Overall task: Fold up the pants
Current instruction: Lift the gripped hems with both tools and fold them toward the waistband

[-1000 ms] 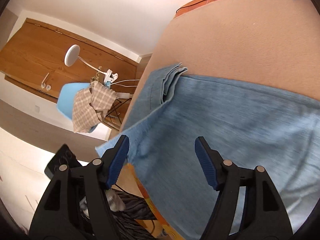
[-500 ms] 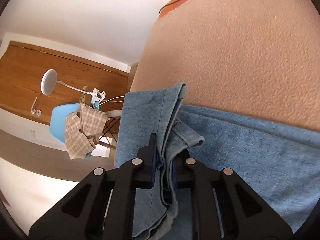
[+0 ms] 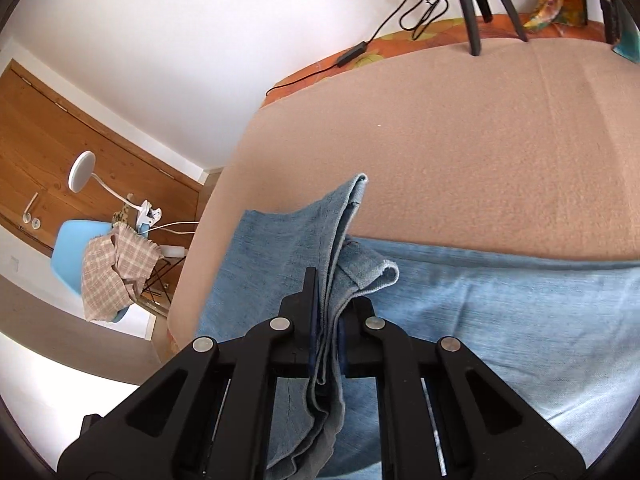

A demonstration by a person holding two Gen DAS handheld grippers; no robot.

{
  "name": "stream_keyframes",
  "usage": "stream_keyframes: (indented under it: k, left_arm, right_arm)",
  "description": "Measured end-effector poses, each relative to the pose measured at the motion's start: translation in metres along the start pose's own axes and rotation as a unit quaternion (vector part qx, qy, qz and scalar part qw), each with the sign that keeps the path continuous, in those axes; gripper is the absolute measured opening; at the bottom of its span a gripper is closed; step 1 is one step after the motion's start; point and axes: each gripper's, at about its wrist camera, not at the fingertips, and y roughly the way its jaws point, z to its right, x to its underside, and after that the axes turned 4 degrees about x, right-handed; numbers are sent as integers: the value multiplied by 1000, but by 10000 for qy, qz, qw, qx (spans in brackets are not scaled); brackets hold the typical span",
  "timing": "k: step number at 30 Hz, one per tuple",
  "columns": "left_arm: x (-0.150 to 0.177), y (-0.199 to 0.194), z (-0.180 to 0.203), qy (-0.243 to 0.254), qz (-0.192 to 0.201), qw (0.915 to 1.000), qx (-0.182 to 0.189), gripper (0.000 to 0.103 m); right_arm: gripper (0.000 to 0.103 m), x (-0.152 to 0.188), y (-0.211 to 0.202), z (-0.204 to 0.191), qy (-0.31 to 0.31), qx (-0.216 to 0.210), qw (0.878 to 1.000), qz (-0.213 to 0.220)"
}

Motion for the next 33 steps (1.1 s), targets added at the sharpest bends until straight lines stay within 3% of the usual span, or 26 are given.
stream_keyframes:
  k: [20, 33]
  left_arm:
    - [-16, 49, 83, 448, -124, 9946, 927, 6]
    - [-29, 84, 152, 908, -258, 9827, 1596, 6]
  right_arm:
    - [8, 15, -111, 63, 142, 500, 9961, 720]
    - [8, 29, -187, 119, 309, 871, 9903, 1041]
